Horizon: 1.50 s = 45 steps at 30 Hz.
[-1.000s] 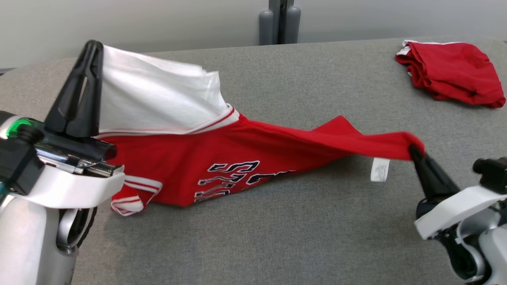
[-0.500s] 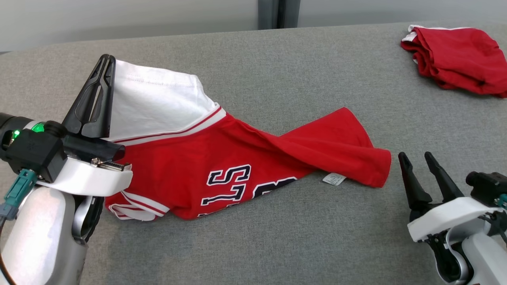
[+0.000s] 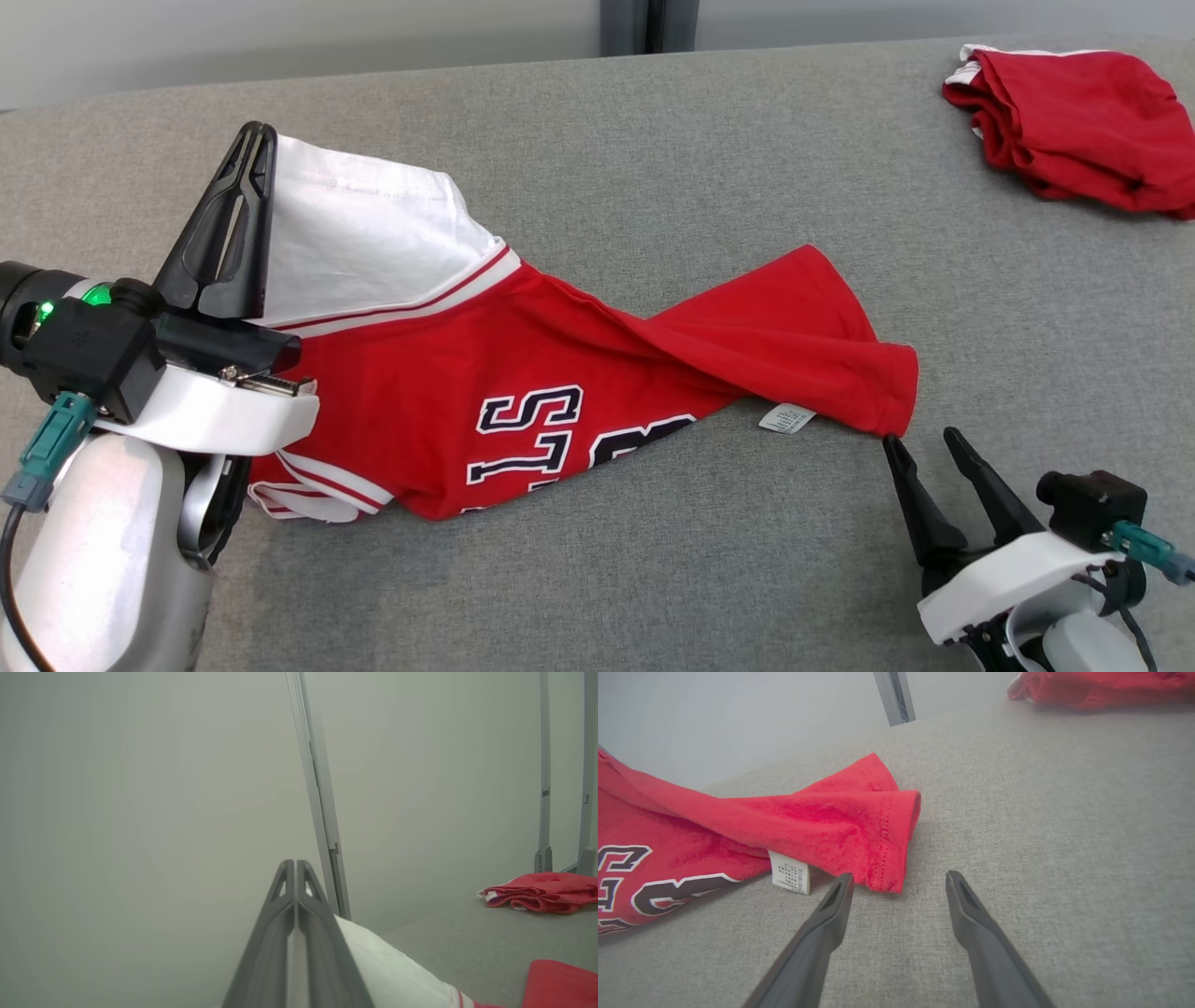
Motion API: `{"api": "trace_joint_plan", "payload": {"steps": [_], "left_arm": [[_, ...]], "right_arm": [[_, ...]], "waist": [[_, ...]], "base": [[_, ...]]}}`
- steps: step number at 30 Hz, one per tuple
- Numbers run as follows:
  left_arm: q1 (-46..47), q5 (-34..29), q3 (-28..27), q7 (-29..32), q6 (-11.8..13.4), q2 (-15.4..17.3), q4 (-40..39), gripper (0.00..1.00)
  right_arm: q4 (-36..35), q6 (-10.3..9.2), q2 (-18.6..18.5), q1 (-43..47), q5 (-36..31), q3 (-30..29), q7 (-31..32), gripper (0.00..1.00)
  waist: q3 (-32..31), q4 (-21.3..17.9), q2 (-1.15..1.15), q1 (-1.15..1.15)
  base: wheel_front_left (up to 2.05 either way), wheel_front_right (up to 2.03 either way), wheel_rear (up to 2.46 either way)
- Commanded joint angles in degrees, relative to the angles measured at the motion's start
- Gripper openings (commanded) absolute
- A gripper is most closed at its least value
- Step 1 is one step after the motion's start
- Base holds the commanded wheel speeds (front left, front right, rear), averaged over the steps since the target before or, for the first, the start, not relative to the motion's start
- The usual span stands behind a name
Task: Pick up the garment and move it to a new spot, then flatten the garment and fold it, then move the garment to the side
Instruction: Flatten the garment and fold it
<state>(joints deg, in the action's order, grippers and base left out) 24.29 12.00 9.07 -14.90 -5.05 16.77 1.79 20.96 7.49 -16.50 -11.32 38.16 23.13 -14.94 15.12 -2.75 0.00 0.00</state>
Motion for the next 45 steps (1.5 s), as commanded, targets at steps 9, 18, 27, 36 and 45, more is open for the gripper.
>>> {"api": "trace_joint_plan", "payload": {"steps": [9,18,27,36,45], "left_arm": [[0.8,-1.0,0.3,-0.3,-0.7,-1.4,0.0,0.00],[1.0,-1.4,-0.5,-0.3,-0.9,-2.1,-0.6,0.00],[0.2,-1.9,-3.7,-0.3,-1.3,-1.4,-5.0,0.00],[5.3,1.1,-4.3,-0.3,-2.1,0.3,-11.1,0.00],[17.1,6.5,-2.6,1.9,-2.5,5.4,-9.3,0.00]], "right_arm": [[7.9,0.01,0.5,-4.9,-0.3,3.1,-0.4,0.81],[9.2,0.01,-0.7,-8.3,-0.1,4.9,-0.4,0.00],[-5.9,0.01,-4.5,-6.2,-0.5,-4.0,-0.4,0.00],[-18.2,0.01,-7.9,-10.1,0.2,-9.9,-0.4,0.00],[-21.9,0.01,-13.3,-19.6,2.5,-13.3,1.6,0.00]], "waist": [[-0.3,1.6,0.00,0.00],[-0.3,2.2,0.00,0.00],[-2.4,0.0,0.00,0.00],[-5.7,-1.0,0.00,0.00],[-6.9,-1.0,0.00,0.00]], "base": [[0.00,0.00,0.00],[0.00,0.00,0.00],[0.00,0.00,0.00],[0.00,0.00,0.00],[0.00,0.00,0.00]]}}
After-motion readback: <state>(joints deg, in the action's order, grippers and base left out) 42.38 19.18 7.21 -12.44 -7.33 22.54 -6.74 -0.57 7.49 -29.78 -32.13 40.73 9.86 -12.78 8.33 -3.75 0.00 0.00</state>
